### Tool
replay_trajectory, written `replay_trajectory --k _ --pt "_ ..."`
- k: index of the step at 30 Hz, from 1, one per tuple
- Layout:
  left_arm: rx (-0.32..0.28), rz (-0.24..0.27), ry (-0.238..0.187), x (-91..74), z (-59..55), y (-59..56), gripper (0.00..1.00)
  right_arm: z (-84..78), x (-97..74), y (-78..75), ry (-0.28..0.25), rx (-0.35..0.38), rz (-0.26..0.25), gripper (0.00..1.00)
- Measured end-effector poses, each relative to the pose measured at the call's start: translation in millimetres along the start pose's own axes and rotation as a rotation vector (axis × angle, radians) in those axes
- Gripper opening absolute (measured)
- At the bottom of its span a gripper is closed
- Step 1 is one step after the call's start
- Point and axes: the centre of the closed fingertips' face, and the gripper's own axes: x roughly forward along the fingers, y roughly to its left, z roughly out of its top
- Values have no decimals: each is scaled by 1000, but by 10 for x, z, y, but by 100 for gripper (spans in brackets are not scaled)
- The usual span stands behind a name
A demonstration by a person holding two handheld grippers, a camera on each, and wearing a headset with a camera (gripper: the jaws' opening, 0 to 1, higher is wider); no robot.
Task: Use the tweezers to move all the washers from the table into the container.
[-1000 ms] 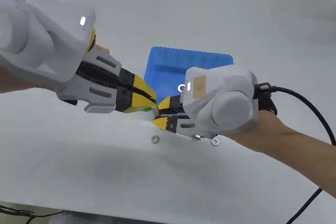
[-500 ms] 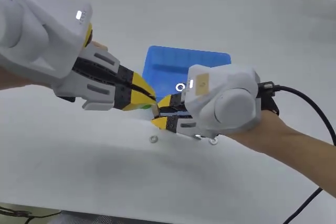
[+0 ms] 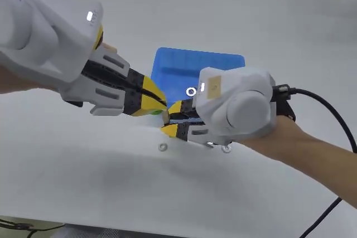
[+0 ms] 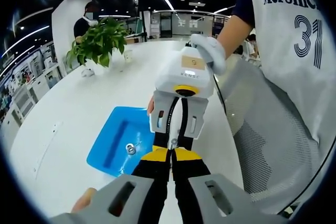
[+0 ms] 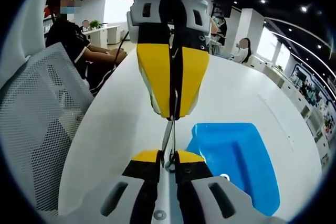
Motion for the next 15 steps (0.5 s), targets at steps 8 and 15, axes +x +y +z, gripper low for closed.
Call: replay_trajectory --k 8,15 --pt "-11 -4 -2 28 18 9 5 -15 3 12 -4 -8 7 11" --pt "-9 -12 2 51 31 -5 5 -20 -7 17 -5 22 15 10"
